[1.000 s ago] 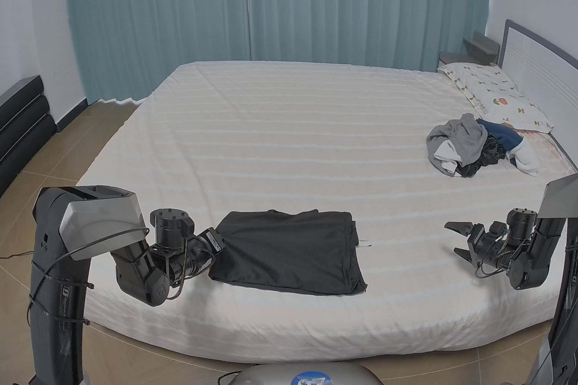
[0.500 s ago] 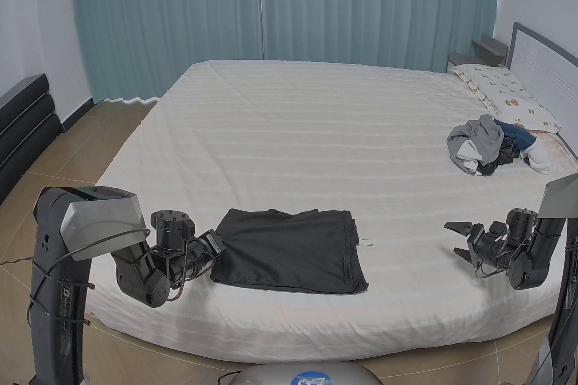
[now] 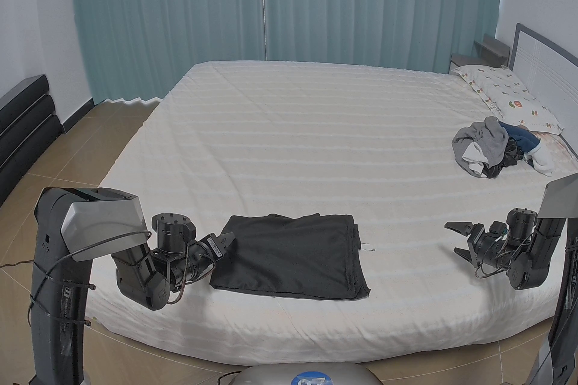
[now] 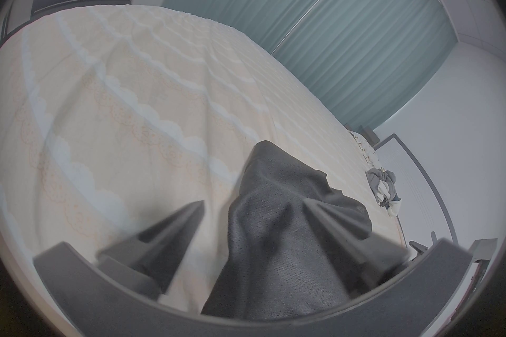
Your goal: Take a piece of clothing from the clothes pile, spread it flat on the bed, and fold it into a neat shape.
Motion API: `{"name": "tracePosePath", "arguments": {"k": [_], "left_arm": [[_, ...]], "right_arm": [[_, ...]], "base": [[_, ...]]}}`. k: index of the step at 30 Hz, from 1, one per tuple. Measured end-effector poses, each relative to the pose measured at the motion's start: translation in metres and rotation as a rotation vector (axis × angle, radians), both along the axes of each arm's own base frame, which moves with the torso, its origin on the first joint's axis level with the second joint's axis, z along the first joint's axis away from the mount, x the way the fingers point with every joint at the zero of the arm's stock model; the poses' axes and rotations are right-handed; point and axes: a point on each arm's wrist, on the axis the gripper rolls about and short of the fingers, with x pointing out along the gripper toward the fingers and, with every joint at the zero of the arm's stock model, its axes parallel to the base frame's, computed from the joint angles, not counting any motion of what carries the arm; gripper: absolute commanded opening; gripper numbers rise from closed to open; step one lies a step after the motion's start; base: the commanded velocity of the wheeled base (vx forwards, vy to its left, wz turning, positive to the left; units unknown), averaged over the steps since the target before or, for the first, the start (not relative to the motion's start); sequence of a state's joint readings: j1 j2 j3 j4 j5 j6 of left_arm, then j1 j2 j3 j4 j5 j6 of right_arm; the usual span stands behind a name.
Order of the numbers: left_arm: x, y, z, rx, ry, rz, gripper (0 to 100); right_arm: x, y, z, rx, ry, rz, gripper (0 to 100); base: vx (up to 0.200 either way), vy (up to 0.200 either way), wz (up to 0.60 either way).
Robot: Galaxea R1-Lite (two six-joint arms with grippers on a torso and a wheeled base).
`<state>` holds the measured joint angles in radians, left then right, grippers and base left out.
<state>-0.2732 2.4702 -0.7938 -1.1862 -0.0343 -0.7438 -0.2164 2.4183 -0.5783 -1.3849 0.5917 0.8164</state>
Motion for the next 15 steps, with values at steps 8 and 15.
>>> {"name": "tracePosePath", "arguments": {"k": [8, 15], "left_arm": [[0.003, 0.011, -0.001, -0.014, 0.009, 0.036, 100], [0.005, 0.024, 0.012, -0.02, -0.018, 0.104, 100]], "right_arm": [[0.0, 0.0, 0.0, 0.005, 0.001, -0.001, 100], [0.0, 0.0, 0.0, -0.005, -0.01, -0.009, 100]], "base": [[0.0, 0.0, 0.0], [0.0, 0.0, 0.0]]}}
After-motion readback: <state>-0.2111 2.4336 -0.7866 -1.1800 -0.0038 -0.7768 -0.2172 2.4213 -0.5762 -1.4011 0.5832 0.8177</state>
